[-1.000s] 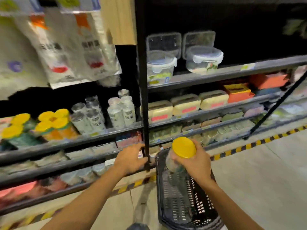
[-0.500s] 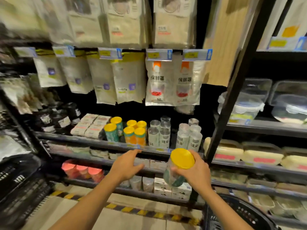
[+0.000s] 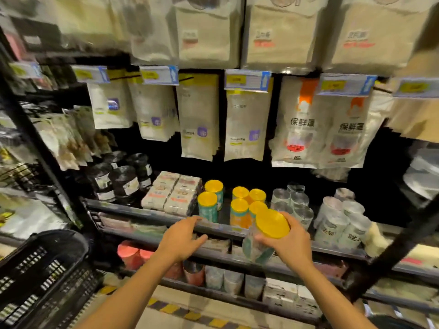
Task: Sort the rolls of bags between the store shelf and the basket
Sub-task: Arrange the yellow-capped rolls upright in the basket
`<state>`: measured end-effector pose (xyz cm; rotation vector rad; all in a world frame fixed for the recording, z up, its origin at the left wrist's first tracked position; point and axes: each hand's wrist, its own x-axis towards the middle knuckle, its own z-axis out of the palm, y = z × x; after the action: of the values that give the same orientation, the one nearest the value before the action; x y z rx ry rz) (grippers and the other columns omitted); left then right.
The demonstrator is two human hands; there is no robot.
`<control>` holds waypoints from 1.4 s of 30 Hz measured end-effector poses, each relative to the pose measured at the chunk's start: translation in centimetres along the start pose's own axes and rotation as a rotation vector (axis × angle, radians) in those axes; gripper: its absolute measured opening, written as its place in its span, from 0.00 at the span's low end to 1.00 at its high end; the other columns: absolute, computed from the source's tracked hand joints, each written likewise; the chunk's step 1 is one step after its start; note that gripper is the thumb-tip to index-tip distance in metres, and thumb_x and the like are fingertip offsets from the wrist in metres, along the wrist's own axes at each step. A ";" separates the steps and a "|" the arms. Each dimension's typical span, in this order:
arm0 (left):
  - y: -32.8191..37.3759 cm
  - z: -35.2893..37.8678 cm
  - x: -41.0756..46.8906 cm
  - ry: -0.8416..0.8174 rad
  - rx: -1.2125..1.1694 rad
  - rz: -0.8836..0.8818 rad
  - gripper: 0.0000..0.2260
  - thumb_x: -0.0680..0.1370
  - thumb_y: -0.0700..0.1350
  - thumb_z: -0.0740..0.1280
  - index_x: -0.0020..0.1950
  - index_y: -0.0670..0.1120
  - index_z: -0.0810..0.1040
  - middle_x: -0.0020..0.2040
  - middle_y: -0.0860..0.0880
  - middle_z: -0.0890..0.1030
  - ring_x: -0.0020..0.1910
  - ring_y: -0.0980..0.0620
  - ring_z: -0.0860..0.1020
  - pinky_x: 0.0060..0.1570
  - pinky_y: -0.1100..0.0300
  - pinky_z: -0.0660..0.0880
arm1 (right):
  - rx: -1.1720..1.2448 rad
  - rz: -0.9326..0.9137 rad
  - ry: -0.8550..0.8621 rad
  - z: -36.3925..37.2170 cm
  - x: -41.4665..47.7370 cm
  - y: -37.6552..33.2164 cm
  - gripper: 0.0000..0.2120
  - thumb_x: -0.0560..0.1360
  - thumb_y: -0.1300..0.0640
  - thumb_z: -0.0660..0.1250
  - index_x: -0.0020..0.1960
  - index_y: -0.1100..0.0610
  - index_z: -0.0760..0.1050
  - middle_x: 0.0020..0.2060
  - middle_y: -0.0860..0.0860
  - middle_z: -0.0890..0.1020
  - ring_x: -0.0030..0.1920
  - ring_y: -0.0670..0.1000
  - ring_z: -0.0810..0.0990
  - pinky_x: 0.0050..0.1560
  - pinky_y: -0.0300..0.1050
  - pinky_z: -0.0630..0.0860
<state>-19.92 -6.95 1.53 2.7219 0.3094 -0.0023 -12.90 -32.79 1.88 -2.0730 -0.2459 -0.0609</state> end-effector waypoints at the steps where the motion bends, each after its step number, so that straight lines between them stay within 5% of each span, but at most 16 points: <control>1: -1.4 -0.3 0.8 -0.006 0.002 0.002 0.26 0.77 0.56 0.64 0.73 0.51 0.63 0.67 0.49 0.73 0.65 0.49 0.72 0.62 0.54 0.70 | 0.005 -0.006 0.008 1.3 0.6 -0.6 0.35 0.59 0.48 0.81 0.63 0.51 0.72 0.49 0.46 0.77 0.50 0.51 0.76 0.47 0.48 0.73; 17: -12.6 1.1 16.1 -0.079 0.060 0.068 0.27 0.78 0.54 0.62 0.74 0.47 0.62 0.72 0.46 0.67 0.71 0.48 0.64 0.69 0.56 0.62 | -0.061 0.033 0.172 13.8 15.0 -2.5 0.43 0.60 0.50 0.81 0.70 0.53 0.65 0.61 0.54 0.76 0.60 0.58 0.74 0.56 0.54 0.73; 22: -14.7 3.4 21.2 -0.106 0.092 0.051 0.28 0.77 0.55 0.61 0.75 0.48 0.60 0.75 0.47 0.62 0.74 0.48 0.60 0.72 0.57 0.58 | -0.083 0.027 0.184 17.8 19.8 -2.1 0.43 0.60 0.56 0.81 0.71 0.56 0.65 0.64 0.54 0.75 0.63 0.56 0.73 0.58 0.42 0.66; 30: -17.4 6.4 25.4 -0.198 0.167 0.058 0.29 0.79 0.55 0.59 0.77 0.47 0.54 0.78 0.46 0.54 0.77 0.47 0.51 0.74 0.56 0.49 | -0.217 -0.069 0.106 21.5 24.9 -0.6 0.40 0.64 0.53 0.79 0.71 0.56 0.65 0.64 0.54 0.74 0.63 0.55 0.74 0.57 0.46 0.70; 37: -18.7 7.2 25.9 -0.186 0.100 0.047 0.31 0.77 0.57 0.62 0.76 0.48 0.58 0.77 0.49 0.56 0.76 0.48 0.52 0.73 0.55 0.56 | -0.220 -0.104 0.171 23.2 29.0 -0.8 0.33 0.62 0.63 0.79 0.64 0.62 0.71 0.58 0.59 0.78 0.57 0.53 0.74 0.52 0.29 0.64; 42: -19.3 7.4 26.0 -0.154 0.099 0.063 0.31 0.75 0.59 0.64 0.75 0.48 0.61 0.76 0.49 0.59 0.75 0.48 0.55 0.70 0.54 0.62 | -0.231 0.096 0.069 25.4 32.5 0.8 0.44 0.58 0.51 0.81 0.70 0.55 0.67 0.64 0.55 0.75 0.63 0.57 0.74 0.63 0.45 0.70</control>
<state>1.62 13.03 -13.96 2.8076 0.1832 -0.2138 17.51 -6.30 -6.61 -2.3045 -0.1002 -0.1064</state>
